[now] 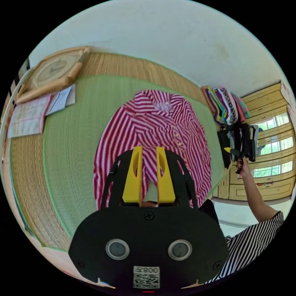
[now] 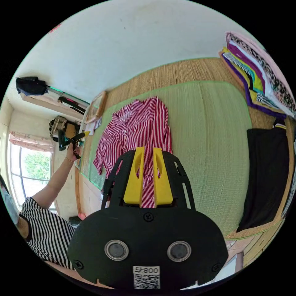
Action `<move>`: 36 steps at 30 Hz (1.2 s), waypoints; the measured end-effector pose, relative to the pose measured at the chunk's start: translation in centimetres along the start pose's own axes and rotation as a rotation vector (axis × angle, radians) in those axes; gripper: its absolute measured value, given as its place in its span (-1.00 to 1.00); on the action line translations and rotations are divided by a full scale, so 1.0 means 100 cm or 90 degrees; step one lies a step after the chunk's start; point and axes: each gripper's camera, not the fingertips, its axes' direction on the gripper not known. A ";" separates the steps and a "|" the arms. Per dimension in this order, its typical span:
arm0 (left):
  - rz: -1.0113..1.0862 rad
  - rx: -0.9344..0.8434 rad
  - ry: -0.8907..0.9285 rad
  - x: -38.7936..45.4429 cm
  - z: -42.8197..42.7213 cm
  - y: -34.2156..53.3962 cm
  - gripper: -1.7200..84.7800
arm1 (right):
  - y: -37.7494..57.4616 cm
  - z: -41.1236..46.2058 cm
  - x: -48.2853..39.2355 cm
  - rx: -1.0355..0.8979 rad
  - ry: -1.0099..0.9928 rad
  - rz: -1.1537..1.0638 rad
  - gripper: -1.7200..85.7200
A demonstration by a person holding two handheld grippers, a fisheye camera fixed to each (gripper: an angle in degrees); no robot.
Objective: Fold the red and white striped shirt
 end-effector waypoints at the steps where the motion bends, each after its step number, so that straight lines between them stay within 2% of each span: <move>1: -0.016 -0.016 -0.007 -0.017 0.005 0.012 -0.78 | 0.003 0.014 0.000 -0.017 -0.002 0.005 -0.79; 4: -0.060 -0.031 -0.034 -0.051 0.006 0.037 -0.78 | 0.001 0.038 -0.011 -0.043 0.008 -0.005 -0.78; 10: -0.097 -0.072 -0.079 -0.091 0.012 0.047 -0.79 | -0.017 0.062 -0.036 -0.089 0.113 -0.017 -0.78; 16: -0.104 -0.083 -0.103 -0.116 0.012 0.025 -0.89 | -0.029 0.064 -0.054 -0.118 0.172 -0.024 -0.92; 24: -0.092 -0.085 -0.120 -0.146 -0.017 0.007 -0.94 | -0.032 0.042 -0.069 -0.116 0.176 -0.037 -0.93; 30: -0.092 -0.074 -0.118 -0.167 -0.042 0.007 -0.95 | -0.032 0.038 -0.090 -0.106 0.209 -0.061 -0.80; 36: -0.095 -0.092 -0.125 -0.185 -0.055 0.013 -0.94 | -0.030 0.054 -0.097 -0.128 0.225 -0.046 -0.87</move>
